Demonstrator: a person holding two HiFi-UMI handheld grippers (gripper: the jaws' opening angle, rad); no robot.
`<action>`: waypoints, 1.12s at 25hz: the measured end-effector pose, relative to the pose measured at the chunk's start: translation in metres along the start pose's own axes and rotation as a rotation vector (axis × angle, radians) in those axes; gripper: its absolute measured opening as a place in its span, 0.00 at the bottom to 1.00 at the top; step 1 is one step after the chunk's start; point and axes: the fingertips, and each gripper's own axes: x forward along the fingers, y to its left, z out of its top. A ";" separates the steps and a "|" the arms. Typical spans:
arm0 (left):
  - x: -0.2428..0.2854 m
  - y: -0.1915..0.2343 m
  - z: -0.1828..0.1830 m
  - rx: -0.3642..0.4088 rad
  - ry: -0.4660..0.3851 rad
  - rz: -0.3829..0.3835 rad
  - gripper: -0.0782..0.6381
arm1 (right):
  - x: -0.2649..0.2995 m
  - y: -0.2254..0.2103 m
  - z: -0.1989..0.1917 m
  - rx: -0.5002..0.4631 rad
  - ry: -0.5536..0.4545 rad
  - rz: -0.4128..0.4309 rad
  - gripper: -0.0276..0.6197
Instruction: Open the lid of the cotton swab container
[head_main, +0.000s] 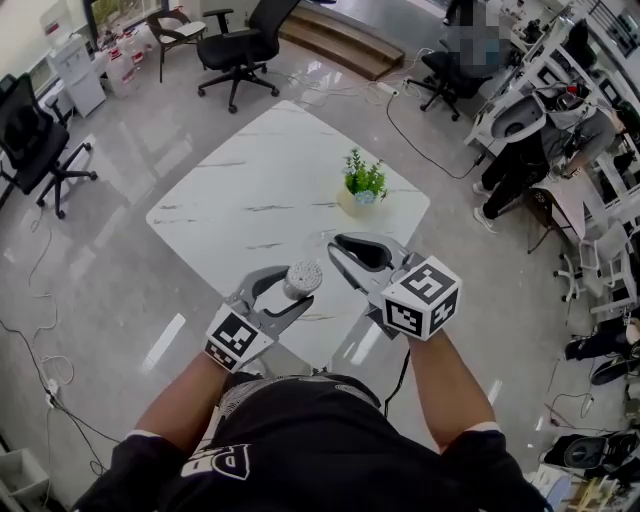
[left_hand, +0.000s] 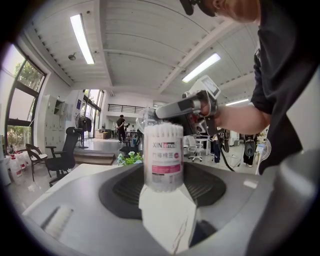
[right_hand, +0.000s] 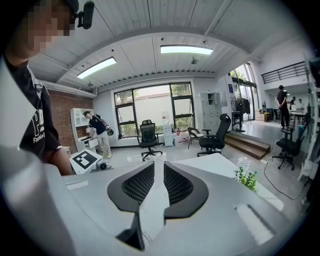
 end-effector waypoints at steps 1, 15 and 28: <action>0.000 -0.001 0.001 0.003 0.000 -0.002 0.52 | 0.000 -0.001 0.000 0.009 -0.003 -0.002 0.13; -0.003 0.001 0.006 0.018 -0.010 -0.001 0.52 | 0.009 -0.025 -0.017 0.280 -0.038 0.030 0.12; -0.004 0.000 0.009 0.043 -0.019 -0.002 0.52 | 0.024 -0.028 -0.044 0.351 0.033 0.024 0.11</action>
